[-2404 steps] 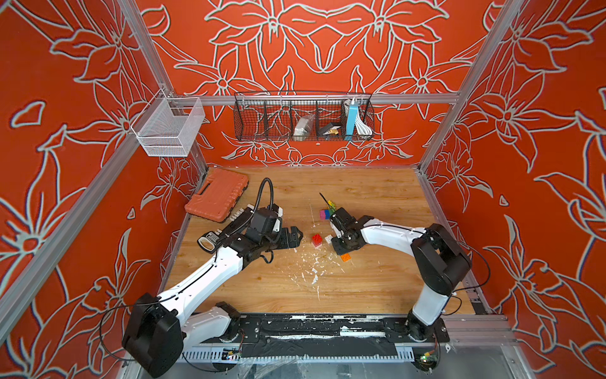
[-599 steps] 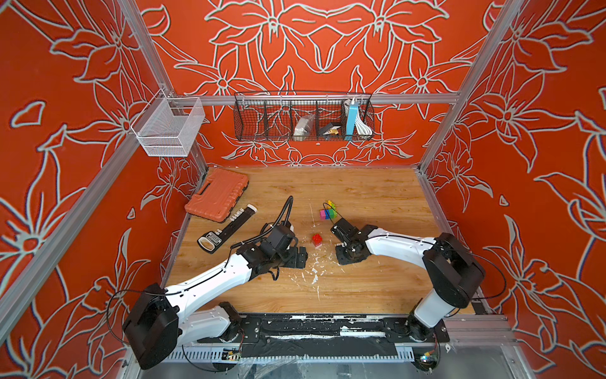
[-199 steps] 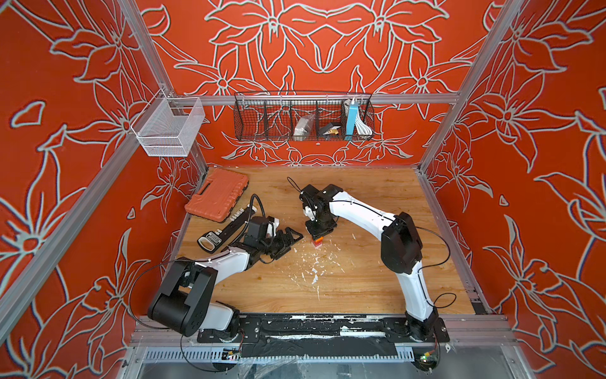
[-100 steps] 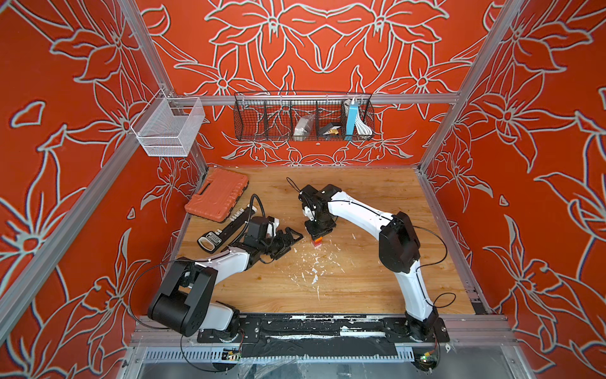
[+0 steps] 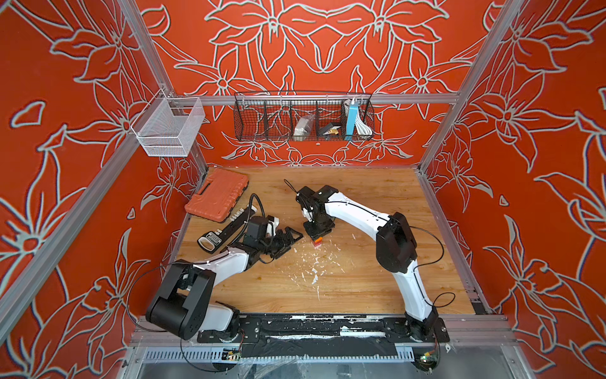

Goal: Assemble the letter r with lego
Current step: Assemble the lego brick with the lego brick, then adjust the lego brick at the center of the board.

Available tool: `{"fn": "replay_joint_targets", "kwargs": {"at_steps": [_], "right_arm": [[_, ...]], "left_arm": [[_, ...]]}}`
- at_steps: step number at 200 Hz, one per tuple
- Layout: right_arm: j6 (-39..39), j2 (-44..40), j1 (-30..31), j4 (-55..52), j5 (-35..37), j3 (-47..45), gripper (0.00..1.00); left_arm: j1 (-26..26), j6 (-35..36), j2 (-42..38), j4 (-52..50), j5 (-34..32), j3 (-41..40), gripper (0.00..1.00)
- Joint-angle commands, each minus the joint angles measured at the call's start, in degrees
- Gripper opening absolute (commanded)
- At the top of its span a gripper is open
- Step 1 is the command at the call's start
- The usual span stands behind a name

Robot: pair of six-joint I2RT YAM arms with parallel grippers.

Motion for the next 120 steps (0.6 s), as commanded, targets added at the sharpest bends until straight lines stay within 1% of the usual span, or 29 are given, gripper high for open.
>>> {"fn": "replay_joint_targets", "kwargs": {"at_steps": [1, 46, 98, 120], "right_arm": [[-0.2, 5.2, 0.7, 0.4, 3.4, -2.1, 0.00], [-1.4, 5.9, 1.8, 2.4, 2.6, -5.3, 0.00], [0.5, 6.1, 2.6, 5.9, 2.2, -13.7, 0.00], [0.9, 4.5, 2.5, 5.5, 2.1, -12.9, 0.00]], "left_arm": [[0.3, 0.7, -1.3, -0.3, 0.7, -0.4, 0.92], [0.4, 1.1, -2.0, -1.3, 0.6, -0.3, 0.91], [0.4, 1.8, -3.7, -3.4, -0.3, -0.3, 0.91], [0.7, 2.2, -5.9, -5.9, -1.3, 0.1, 0.92]]}}
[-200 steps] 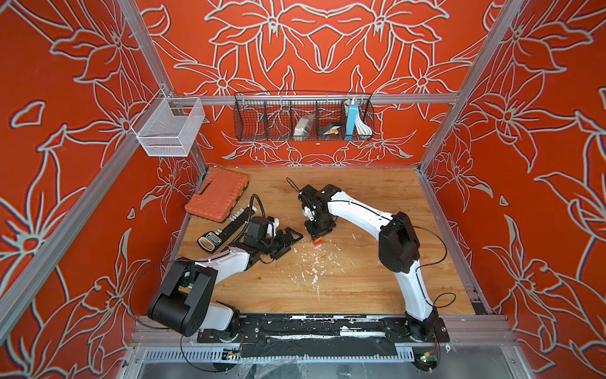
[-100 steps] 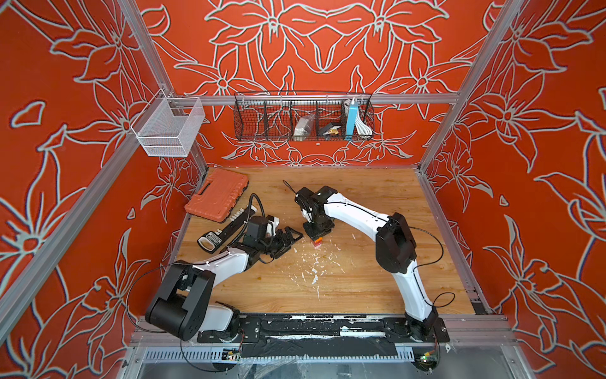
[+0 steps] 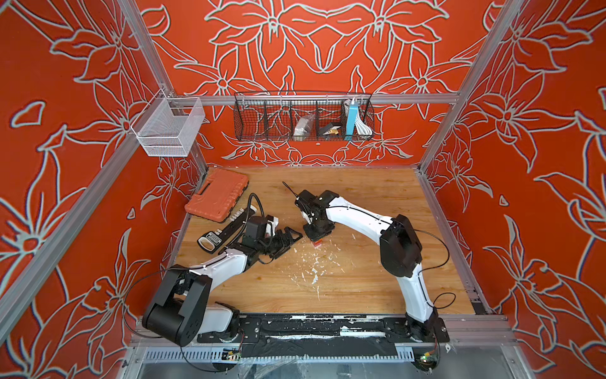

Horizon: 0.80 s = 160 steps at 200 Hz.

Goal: Assemble the letter r with lego
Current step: Adjust the lego brick at the center of the board.

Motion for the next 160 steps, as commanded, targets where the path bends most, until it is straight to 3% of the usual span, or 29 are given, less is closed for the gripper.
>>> {"fn": "replay_joint_targets", "kwargs": {"at_steps": [1, 32, 55, 73, 109, 132, 160], "right_arm": [[1.1, 7.3, 0.8, -1.4, -0.3, -5.1, 0.00], [0.5, 0.7, -0.6, -1.2, -2.4, -1.2, 0.00], [-0.8, -7.9, -3.4, 6.2, -11.4, -5.1, 0.00], [0.7, -14.8, -7.0, 16.0, -22.1, -13.7, 0.00], [14.5, -21.2, -16.8, 44.3, -45.3, -34.3, 0.00], [21.1, -21.8, -19.5, 56.6, -50.0, -42.3, 0.00], [26.3, -21.0, -21.4, 66.0, -51.8, -48.2, 0.08]], "left_arm": [[0.8, 1.3, -3.1, -3.1, -1.1, 0.2, 0.92], [1.0, 6.0, -11.3, -16.7, -8.6, 4.5, 0.94], [1.0, 11.0, -15.0, -28.9, -16.4, 10.4, 0.97], [1.0, 14.0, -14.1, -34.7, -18.8, 14.8, 0.98], [1.0, 15.0, -10.0, -34.1, -13.6, 17.7, 0.98], [0.9, 14.4, -8.1, -32.3, -10.2, 18.3, 0.98], [0.8, 14.6, -6.9, -31.9, -8.8, 19.0, 0.98]]}}
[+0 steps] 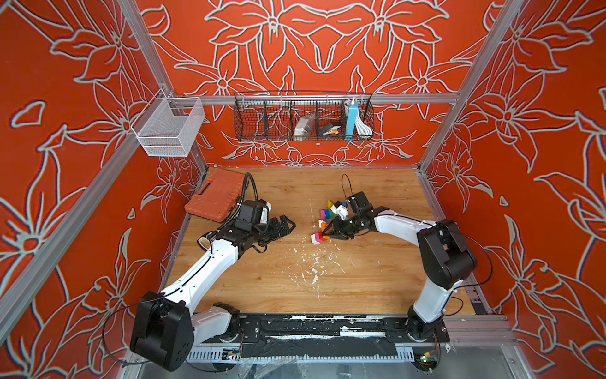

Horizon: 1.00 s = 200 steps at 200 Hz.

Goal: Assemble the letter r with lego
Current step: Adjust the lego brick at the center of the board.

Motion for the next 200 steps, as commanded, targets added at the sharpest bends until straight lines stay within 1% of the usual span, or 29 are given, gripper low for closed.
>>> {"fn": "replay_joint_targets", "kwargs": {"at_steps": [1, 23, 38, 51, 77, 104, 129, 140, 153, 168, 173, 178, 180, 187, 193, 200], "right_arm": [[7.9, 0.5, -0.6, 15.5, -7.6, -3.2, 0.08], [8.4, 1.7, -1.0, 17.5, -8.2, -5.2, 0.10], [7.8, 2.2, -1.1, 17.0, -8.0, -6.1, 0.15], [6.7, 2.5, -1.2, 15.7, -7.0, -6.8, 0.22], [3.3, 1.9, -1.4, 11.2, -2.2, -8.0, 0.41], [2.6, 1.0, -2.2, 9.6, 0.4, -9.3, 0.56], [0.0, -1.9, -3.0, 4.1, 4.5, -9.2, 0.72], [-2.2, -4.7, -3.2, -0.6, 8.5, -8.5, 0.78], [-4.7, -8.6, -3.2, -5.1, 14.4, -7.5, 0.83], [-7.4, -14.1, -3.4, -8.1, 24.0, -7.2, 0.87], [-8.1, -16.0, -3.5, -8.6, 28.3, -7.4, 0.88], [-8.6, -18.1, -3.6, -8.3, 31.9, -7.8, 0.89], [-8.7, -18.6, -3.7, -8.1, 32.2, -7.9, 0.89], [-9.5, -21.5, -3.9, -5.6, 38.2, -9.3, 0.91], [-10.1, -23.2, -3.9, -3.1, 42.0, -10.4, 0.93], [-10.9, -24.4, -3.9, -0.3, 45.7, -11.5, 0.93]], "left_arm": [[0.1, 1.2, 0.5, -0.6, 2.7, 1.7, 0.98], [0.0, 0.9, 0.5, 0.0, 3.2, 1.2, 0.98], [0.1, 0.6, 0.5, 0.2, 3.3, 0.9, 0.98], [0.0, 0.5, 0.3, 0.3, 3.3, 0.6, 0.98], [0.0, 0.2, 0.5, 0.8, 3.1, -0.2, 0.98], [0.0, 0.0, 0.4, 1.1, 2.6, -0.8, 0.98], [0.1, 1.2, -0.9, -0.4, -0.5, -0.2, 0.99], [0.0, 1.8, -2.1, -1.6, -4.2, 0.3, 0.99], [0.4, 2.8, -3.7, -2.3, -8.5, 0.7, 0.99], [0.7, 3.8, -5.7, -2.7, -15.0, 1.4, 0.99], [0.7, 4.1, -6.5, -2.2, -17.3, 1.3, 0.99], [0.7, 4.1, -7.3, -1.4, -19.9, 1.0, 0.98], [0.7, 4.0, -7.7, -1.1, -21.0, 0.9, 0.99], [0.7, 3.4, -8.8, 0.5, -24.8, 0.2, 0.99], [0.8, 4.8, -9.5, 4.2, -25.6, -1.3, 0.99], [0.8, 8.9, -10.0, 10.2, -25.5, -3.2, 0.99]]}}
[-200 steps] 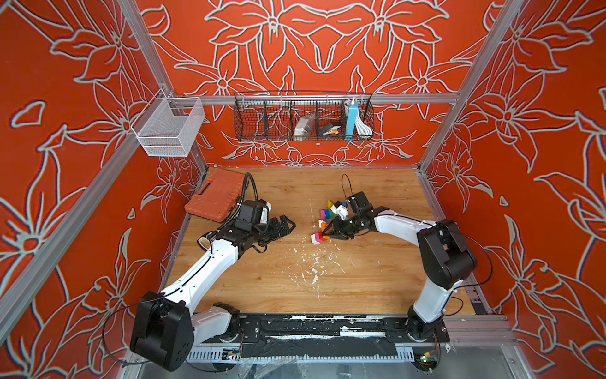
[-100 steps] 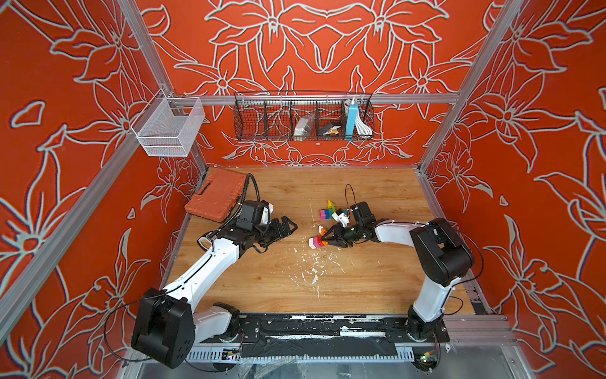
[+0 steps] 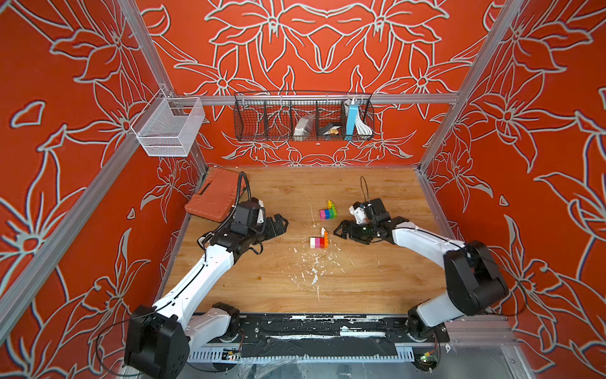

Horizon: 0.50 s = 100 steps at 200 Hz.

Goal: Assemble the letter r with lego
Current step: Adjust the lego brick at the center of the board, then reset both arms

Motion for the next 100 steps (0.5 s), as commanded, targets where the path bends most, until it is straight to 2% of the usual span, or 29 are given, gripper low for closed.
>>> {"fn": "replay_joint_targets", "kwargs": {"at_steps": [1, 17, 39, 50, 60, 76, 100], "right_arm": [[-5.2, -5.7, -0.7, 3.6, 21.4, -2.8, 0.94], [-8.4, -6.1, -0.7, 9.5, 32.3, -4.2, 0.98], [-18.5, -3.3, -0.9, 6.3, 41.3, 0.0, 0.98], [-22.0, -1.7, -0.9, 4.3, 46.6, 1.9, 0.98], [-23.8, -1.1, -0.9, 6.0, 51.5, 1.3, 0.98], [-29.1, -1.9, -1.4, 13.1, 54.1, -2.8, 0.98], [-35.7, -2.7, -2.9, 22.8, 54.7, -9.3, 0.98]], "left_arm": [[0.5, 7.2, -3.0, 11.5, -10.2, -2.9, 0.99], [0.5, 15.8, -3.2, 19.6, -12.4, -5.9, 0.99], [1.1, 28.3, -1.2, 22.3, -17.0, -7.2, 0.99], [2.1, 30.9, 0.6, 23.5, -18.0, -8.3, 0.99], [3.8, 30.1, 2.6, 25.0, -17.5, -9.6, 0.99], [7.8, 30.3, 5.2, 28.0, -12.8, -11.8, 0.99], [10.5, 36.1, 9.7, 33.9, -12.9, -15.0, 0.99]]}}
